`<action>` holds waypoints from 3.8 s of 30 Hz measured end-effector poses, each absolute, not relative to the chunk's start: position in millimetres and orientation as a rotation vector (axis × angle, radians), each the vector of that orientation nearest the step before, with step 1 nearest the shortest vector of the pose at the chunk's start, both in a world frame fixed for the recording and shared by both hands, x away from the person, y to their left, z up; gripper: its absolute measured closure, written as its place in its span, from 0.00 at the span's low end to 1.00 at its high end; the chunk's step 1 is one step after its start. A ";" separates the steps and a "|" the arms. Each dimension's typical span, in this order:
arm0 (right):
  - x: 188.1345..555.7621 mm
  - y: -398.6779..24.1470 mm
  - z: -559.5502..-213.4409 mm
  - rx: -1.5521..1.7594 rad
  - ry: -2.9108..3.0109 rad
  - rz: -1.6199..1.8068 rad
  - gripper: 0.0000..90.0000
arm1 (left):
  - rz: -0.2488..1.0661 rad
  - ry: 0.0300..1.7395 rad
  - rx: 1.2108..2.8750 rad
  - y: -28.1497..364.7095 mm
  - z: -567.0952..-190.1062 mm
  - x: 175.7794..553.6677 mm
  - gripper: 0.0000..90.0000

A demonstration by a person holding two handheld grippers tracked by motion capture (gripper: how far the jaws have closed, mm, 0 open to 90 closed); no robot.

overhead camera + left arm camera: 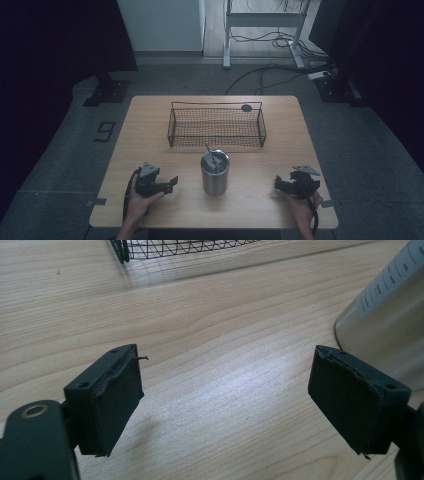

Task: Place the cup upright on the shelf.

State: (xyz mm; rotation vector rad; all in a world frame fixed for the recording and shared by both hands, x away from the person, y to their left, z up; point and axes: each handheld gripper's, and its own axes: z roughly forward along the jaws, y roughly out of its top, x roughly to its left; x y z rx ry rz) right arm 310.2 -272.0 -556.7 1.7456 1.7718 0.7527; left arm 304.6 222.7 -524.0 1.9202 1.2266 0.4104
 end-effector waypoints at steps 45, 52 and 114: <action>305.4 -270.0 -556.7 1.765 1.745 0.741 0.00 | 0.412 1.121 1.949 194.4 -490.1 292.6 0.15; 304.1 -270.5 -556.7 1.770 1.740 0.741 0.00 | 0.410 1.074 1.986 176.0 -483.2 288.8 0.13; 304.1 -270.5 -556.7 1.770 1.740 0.741 0.00 | 0.263 0.888 2.007 100.3 -467.2 296.3 0.02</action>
